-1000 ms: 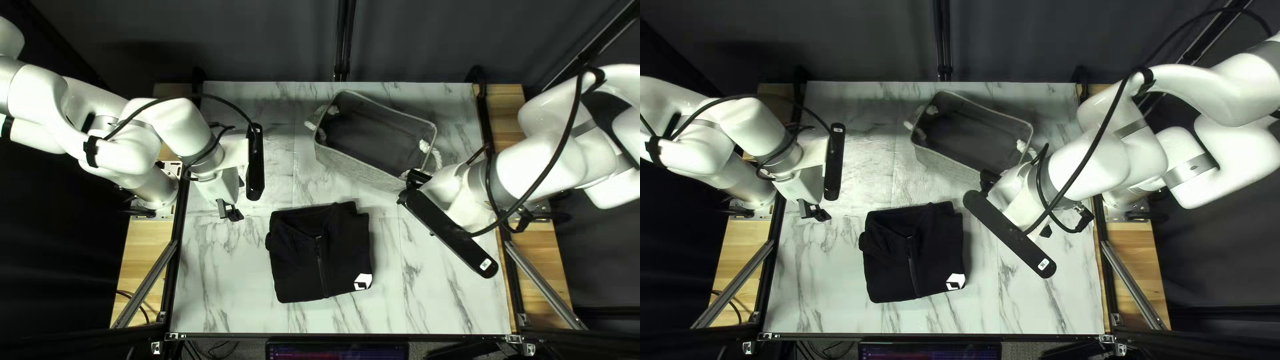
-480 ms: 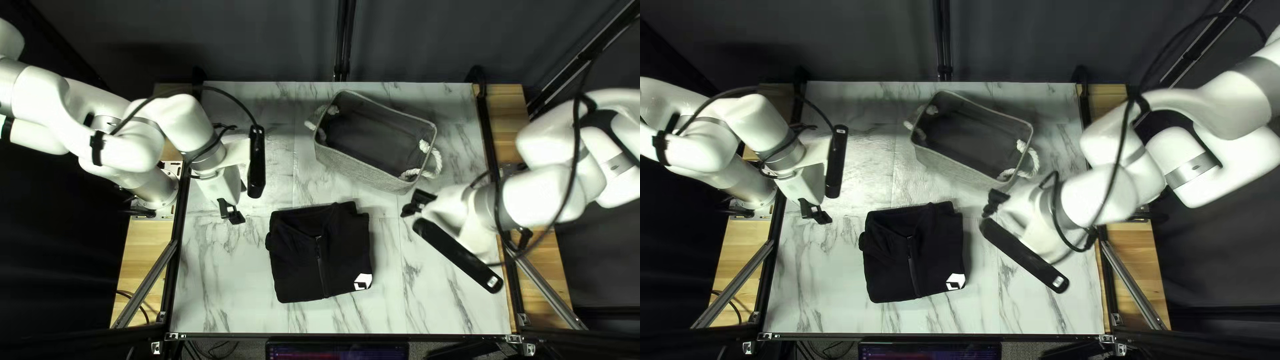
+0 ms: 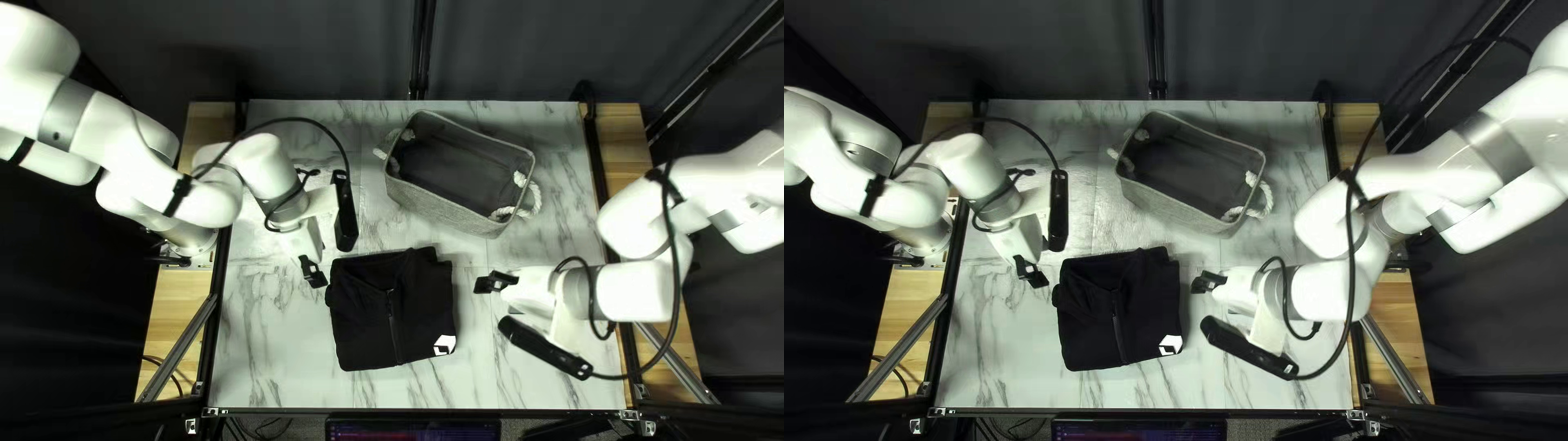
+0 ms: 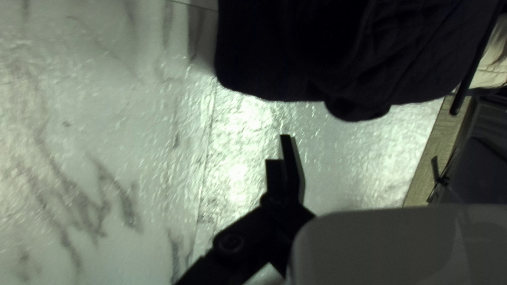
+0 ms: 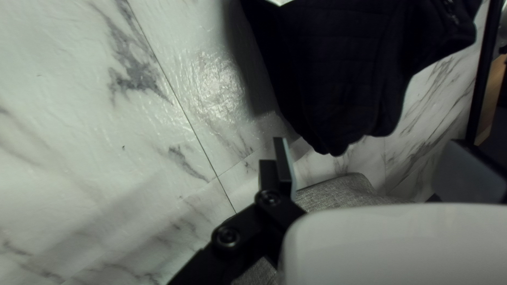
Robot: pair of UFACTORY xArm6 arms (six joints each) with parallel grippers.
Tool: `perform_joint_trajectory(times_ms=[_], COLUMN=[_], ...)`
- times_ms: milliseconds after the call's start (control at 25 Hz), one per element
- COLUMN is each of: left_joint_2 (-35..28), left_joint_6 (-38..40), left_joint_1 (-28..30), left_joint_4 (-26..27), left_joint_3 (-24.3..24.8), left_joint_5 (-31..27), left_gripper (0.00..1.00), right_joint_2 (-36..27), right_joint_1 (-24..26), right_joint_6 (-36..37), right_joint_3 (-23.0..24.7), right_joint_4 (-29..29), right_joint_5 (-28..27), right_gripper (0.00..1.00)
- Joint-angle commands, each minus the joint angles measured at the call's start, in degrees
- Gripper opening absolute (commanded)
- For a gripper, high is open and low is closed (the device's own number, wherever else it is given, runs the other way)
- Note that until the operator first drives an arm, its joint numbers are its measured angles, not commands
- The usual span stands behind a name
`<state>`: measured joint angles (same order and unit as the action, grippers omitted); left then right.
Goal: Pick up a folded sweatshirt and place it into a fabric basket
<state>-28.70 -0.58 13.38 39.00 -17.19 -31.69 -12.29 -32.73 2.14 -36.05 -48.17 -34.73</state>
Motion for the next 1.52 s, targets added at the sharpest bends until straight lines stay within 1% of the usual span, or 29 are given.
perform_joint_trajectory(times_ms=[40,200,400,480,600,760,1000,1360,1440,1520], left_joint_2=[0.1,-1.4,-2.2,-1.7,-1.3,-3.5,-5.4,-5.8,-5.8,-5.4], left_joint_6=[-2.2,-2.4,-1.9,-1.9,-1.6,-2.2,-7.2,-7.4,-7.4,-12.8], left_joint_1=[2.3,1.5,-0.1,-0.3,-0.6,-0.7,-1.3,-1.5,-1.5,-3.3], left_joint_4=[5.7,5.7,4.0,3.6,2.6,2.7,5.9,5.9,5.9,10.5], left_joint_3=[2.3,3.6,3.2,2.5,1.4,2.5,4.1,4.2,4.2,5.4], left_joint_5=[5.1,4.0,1.2,0.7,-0.2,-0.6,-0.7,-1.1,-1.1,-1.4], left_gripper=[1.00,1.00,1.00,1.00,1.00,1.00,1.00,1.00,1.00,1.00], right_joint_2=[3.5,6.5,10.8,11.4,10.4,9.3,9.3,9.3,7.6,6.1], right_joint_1=[0.2,1.8,5.4,6.6,9.5,12.0,12.0,12.0,12.0,12.4], right_joint_6=[-2.4,-2.3,-2.2,-1.6,1.7,8.7,8.7,8.7,6.6,4.1], right_joint_3=[-1.5,-2.9,-4.6,-4.6,-3.1,-1.8,-1.8,-1.8,0.2,1.2], right_joint_4=[-2.6,-3.5,-6.8,-8.0,-9.7,-8.1,-8.1,-8.1,-7.8,-9.3], right_joint_5=[0.5,2.3,5.0,5.7,8.0,11.6,11.6,11.6,10.5,10.5], right_gripper=[1.00,1.00,1.00,1.00,1.00,1.00,1.00,1.00,1.00,1.00])
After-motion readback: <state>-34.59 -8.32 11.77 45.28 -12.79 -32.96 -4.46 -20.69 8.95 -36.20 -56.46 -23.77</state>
